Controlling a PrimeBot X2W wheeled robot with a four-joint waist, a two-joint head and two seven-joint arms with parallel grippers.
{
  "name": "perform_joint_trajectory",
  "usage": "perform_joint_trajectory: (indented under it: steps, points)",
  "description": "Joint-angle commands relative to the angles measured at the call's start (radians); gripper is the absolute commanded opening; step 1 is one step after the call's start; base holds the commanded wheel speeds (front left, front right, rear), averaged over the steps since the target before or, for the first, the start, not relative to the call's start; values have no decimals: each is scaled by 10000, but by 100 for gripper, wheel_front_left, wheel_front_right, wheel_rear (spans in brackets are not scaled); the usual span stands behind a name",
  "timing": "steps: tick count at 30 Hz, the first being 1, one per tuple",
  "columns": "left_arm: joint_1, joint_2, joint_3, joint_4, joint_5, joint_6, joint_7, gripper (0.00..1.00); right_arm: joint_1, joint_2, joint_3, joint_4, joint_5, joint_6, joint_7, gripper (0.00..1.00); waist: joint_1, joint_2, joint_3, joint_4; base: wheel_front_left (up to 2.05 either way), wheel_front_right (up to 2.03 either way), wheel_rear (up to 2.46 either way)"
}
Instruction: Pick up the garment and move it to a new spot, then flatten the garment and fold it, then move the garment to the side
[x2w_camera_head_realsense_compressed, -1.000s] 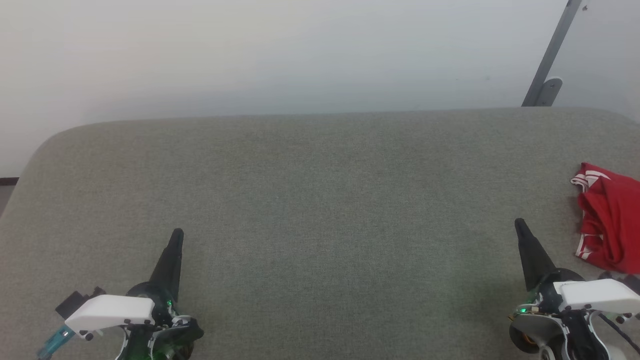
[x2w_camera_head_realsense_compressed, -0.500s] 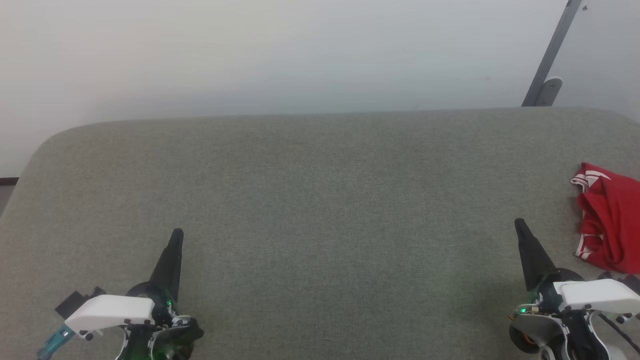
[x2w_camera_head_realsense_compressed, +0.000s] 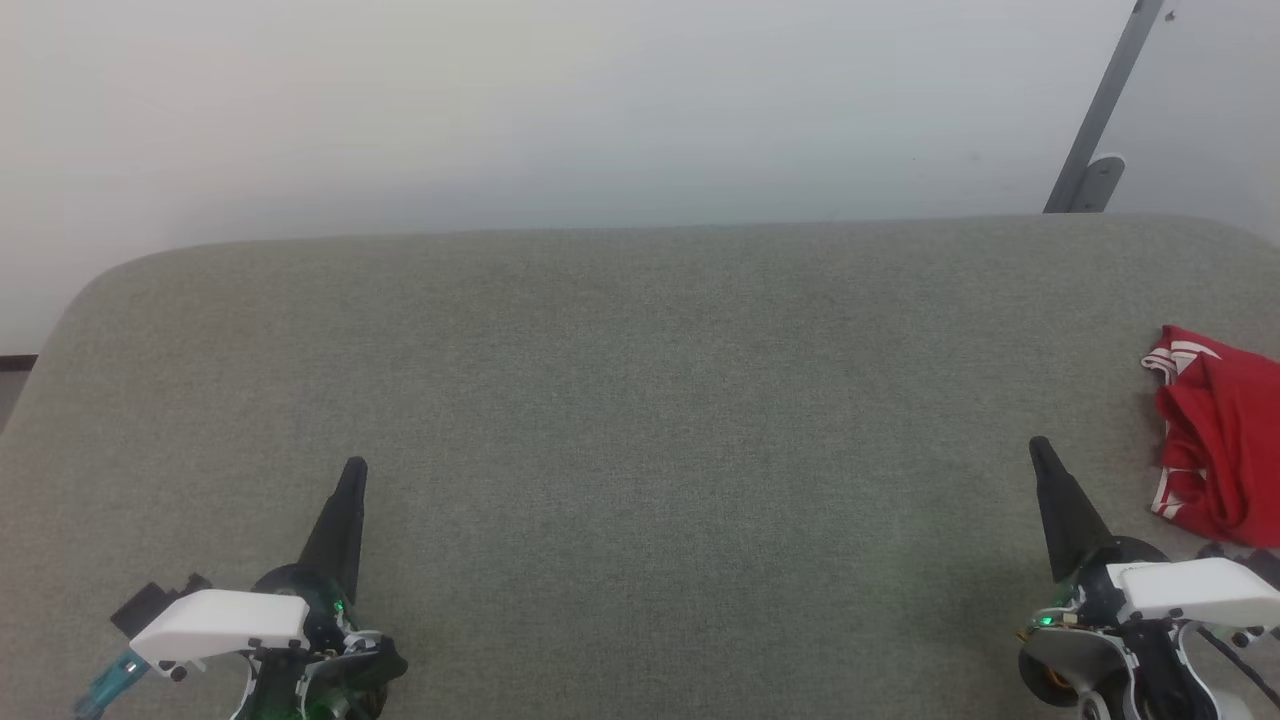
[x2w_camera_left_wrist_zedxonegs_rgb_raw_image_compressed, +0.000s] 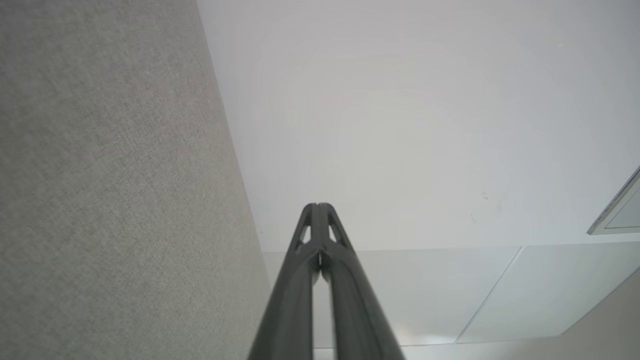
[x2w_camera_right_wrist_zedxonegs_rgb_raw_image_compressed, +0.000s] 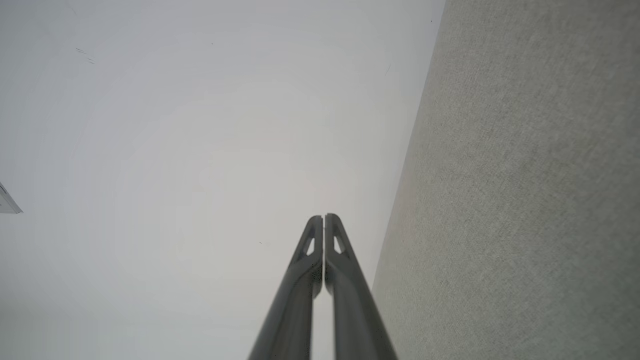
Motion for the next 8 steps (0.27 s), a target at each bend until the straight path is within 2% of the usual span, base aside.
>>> perform_joint_trajectory:
  steps: [1, 8]
  points:
    - [-109, -25, 25, -9, -38, -56, 31, 0, -57, 32, -13, -23, 46, 0, 23, 0, 0, 0, 0, 0, 0, 0, 0]
    - [-109, -25, 25, -9, -38, -56, 31, 0, -57, 32, -14, -25, 46, 0, 23, 0, 0, 0, 0, 0, 0, 0, 0]
